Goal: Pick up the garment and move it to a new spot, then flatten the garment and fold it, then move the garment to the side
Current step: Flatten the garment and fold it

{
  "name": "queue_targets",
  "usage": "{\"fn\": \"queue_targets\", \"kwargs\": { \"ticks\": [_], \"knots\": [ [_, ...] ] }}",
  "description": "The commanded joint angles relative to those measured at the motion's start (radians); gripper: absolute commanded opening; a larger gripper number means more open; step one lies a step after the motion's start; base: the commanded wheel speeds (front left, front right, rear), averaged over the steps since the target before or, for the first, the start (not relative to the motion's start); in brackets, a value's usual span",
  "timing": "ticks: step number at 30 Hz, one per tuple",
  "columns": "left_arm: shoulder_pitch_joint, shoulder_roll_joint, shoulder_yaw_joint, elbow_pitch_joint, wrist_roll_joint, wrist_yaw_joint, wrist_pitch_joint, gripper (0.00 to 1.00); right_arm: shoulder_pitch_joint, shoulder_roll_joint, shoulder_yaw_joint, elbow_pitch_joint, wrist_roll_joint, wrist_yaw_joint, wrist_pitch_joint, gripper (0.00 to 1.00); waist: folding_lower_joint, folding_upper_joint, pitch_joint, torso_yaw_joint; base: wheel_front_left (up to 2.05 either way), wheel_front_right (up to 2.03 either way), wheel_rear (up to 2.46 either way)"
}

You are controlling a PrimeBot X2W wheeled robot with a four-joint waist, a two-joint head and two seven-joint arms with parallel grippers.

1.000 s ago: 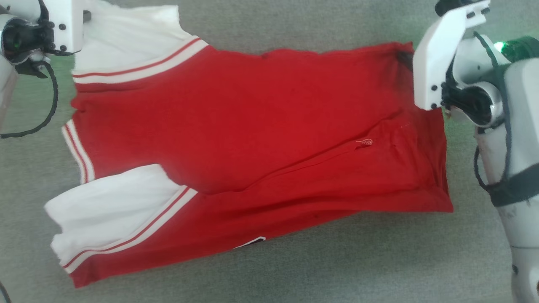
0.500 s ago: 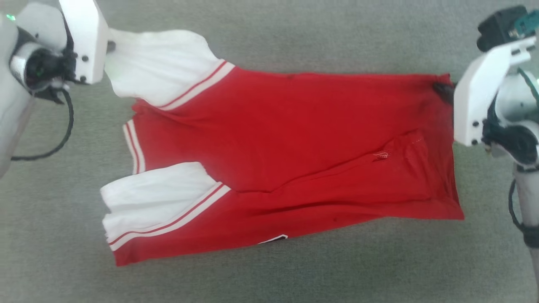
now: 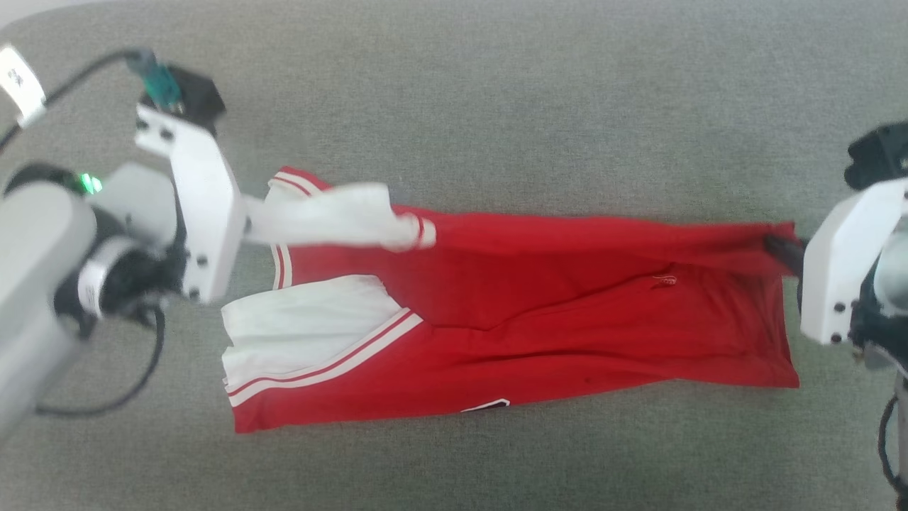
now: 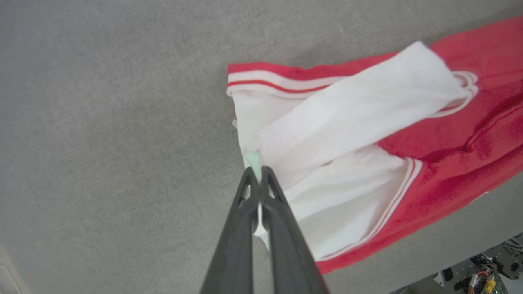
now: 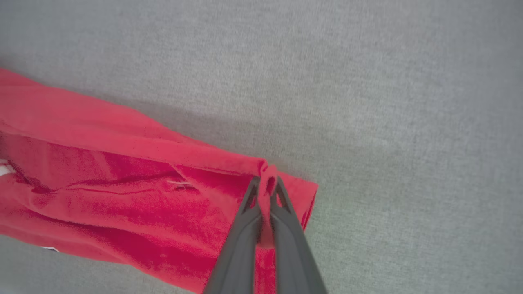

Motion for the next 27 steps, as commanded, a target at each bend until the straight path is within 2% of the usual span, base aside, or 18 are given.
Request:
{"fn": "queue_targets", "kwargs": {
  "ticks": [1, 6, 9, 12, 17, 18, 19, 20, 21, 22, 27],
  "knots": [
    [0.036, 0.018, 0.0, -0.043, -0.006, 0.025, 0.0, 0.0, 0.028, 0.006, -0.011, -0.006, -0.008, 0.0, 0.012, 0.0, 0.0, 0.0, -0.003, 0.002, 0.0, 0.0, 0.0],
    [0.137, 0.055, 0.002, -0.144, -0.05, 0.09, -0.017, 0.0, 0.083, 0.034, -0.041, -0.001, -0.013, 0.0, 0.02, 0.0, 0.0, 0.0, -0.006, -0.001, 0.0, 0.0, 0.0],
    [0.175, 0.06, -0.002, -0.151, -0.059, 0.105, -0.028, 0.0, 0.096, 0.037, -0.043, 0.017, -0.018, 0.0, 0.016, 0.0, 0.0, 0.0, -0.007, -0.003, 0.0, 0.0, 0.0],
    [0.222, 0.053, -0.011, -0.128, -0.082, 0.111, -0.042, 0.0, 0.101, 0.045, -0.028, 0.049, -0.014, 0.0, -0.002, 0.0, 0.0, 0.0, -0.011, -0.009, 0.0, 0.0, 0.0],
    [0.273, 0.023, -0.009, -0.054, -0.106, 0.088, -0.089, 0.0, 0.072, 0.044, 0.002, 0.129, -0.013, 0.0, -0.048, 0.0, 0.0, 0.0, -0.026, -0.015, 0.0, 0.0, 0.0],
    [0.282, 0.017, -0.006, -0.035, -0.114, 0.086, -0.097, 0.13, 0.065, 0.04, 0.012, 0.144, -0.012, 0.0, -0.058, 0.0, 0.0, 0.0, -0.031, -0.015, 0.0, 0.0, 0.0],
    [0.291, 0.012, -0.005, -0.02, -0.116, 0.082, -0.108, 0.36, 0.061, 0.039, 0.014, 0.157, -0.008, 0.0, -0.069, 0.19, 0.0, 0.0, -0.036, -0.014, 0.0, 0.0, 0.0],
    [0.291, 0.006, -0.002, -0.01, -0.112, 0.071, -0.124, 0.76, 0.057, 0.031, 0.022, 0.165, -0.01, 0.0, -0.08, 0.33, 0.0, 0.0, -0.041, -0.013, 0.0, 0.0, 0.0],
    [0.296, -0.009, 0.011, 0.009, -0.124, 0.063, -0.152, 1.0, 0.05, 0.025, 0.025, 0.182, -0.005, 0.0, -0.099, 0.82, 0.0, 0.0, -0.054, -0.01, 0.0, 0.0, 0.0],
    [0.298, -0.009, 0.013, 0.013, -0.12, 0.056, -0.164, 1.0, 0.051, 0.022, 0.028, 0.184, -0.001, 0.0, -0.107, 1.0, 0.0, 0.0, -0.061, -0.007, 0.0, 0.0, 0.0],
    [0.315, -0.014, 0.043, 0.024, -0.11, 0.03, -0.255, 1.0, 0.068, 0.004, 0.038, 0.179, 0.011, 0.0, -0.139, 1.0, 0.0, 0.0, -0.099, 0.0, 0.0, 0.0, 0.0]
  ]
}}
